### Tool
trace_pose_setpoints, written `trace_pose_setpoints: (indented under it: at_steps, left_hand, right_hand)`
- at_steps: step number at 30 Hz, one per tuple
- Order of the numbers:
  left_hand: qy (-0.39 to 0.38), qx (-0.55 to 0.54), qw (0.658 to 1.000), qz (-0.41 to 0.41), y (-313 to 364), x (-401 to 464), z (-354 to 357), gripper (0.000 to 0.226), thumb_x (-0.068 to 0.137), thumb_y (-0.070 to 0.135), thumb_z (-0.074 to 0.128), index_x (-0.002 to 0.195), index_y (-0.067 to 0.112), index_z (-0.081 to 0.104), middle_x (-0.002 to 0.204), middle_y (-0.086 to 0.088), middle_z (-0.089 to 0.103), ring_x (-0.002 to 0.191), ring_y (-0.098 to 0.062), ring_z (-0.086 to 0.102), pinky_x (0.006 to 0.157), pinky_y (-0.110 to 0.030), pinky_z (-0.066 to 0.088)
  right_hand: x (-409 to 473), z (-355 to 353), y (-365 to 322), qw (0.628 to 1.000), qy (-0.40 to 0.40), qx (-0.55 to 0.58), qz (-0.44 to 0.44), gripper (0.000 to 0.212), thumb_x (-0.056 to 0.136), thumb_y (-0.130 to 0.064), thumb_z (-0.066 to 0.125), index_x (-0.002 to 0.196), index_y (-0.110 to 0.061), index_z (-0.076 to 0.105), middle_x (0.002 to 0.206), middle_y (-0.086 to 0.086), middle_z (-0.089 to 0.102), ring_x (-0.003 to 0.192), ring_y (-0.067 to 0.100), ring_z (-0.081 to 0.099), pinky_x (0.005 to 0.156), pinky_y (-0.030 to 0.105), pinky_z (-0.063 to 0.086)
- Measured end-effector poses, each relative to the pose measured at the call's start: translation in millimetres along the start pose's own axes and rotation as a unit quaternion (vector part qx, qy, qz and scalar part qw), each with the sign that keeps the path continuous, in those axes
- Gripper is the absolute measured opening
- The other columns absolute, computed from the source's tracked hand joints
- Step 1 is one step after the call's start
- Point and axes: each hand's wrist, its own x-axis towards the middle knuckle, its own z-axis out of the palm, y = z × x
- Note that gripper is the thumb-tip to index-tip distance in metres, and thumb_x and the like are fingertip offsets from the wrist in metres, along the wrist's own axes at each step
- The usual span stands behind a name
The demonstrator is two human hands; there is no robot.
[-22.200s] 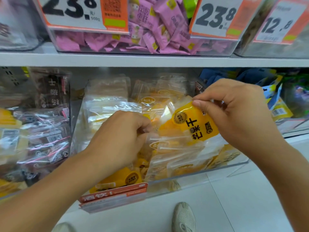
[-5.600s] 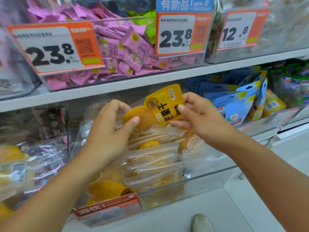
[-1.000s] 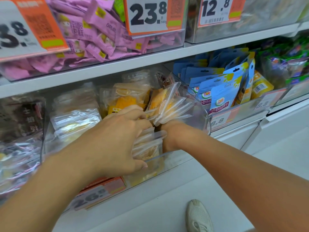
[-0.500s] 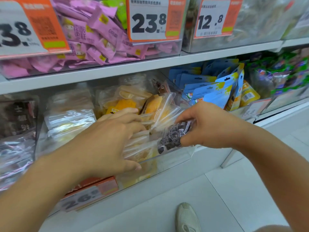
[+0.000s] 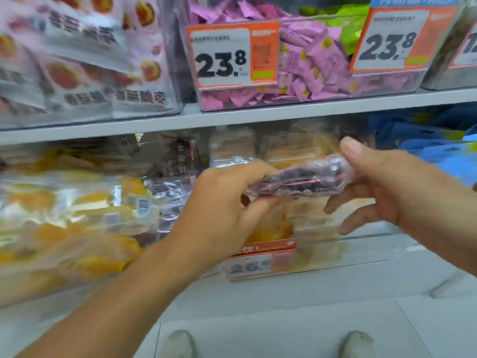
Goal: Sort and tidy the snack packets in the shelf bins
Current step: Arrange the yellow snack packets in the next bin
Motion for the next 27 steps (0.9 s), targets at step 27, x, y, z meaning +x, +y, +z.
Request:
trace_pose_setpoints:
  at_steps: [27]
  left_hand:
    - [-0.022,0.172,0.938,-0.302,-95,-14,-97,0.013,0.097,0.029,0.063,0.108,0.023,0.061,0.100,-0.007,0.064,0.091,-0.030,0.061,0.076,-0.039,0.048]
  right_hand:
    - [149,166,20,0.938,0.081,-0.281,-0.188,0.029,0.088,-0.018,0.074,0.114,-0.024,0.065,0.092,-0.003,0.067,0.080,0.015,0.065,0.080,0.039,0.056]
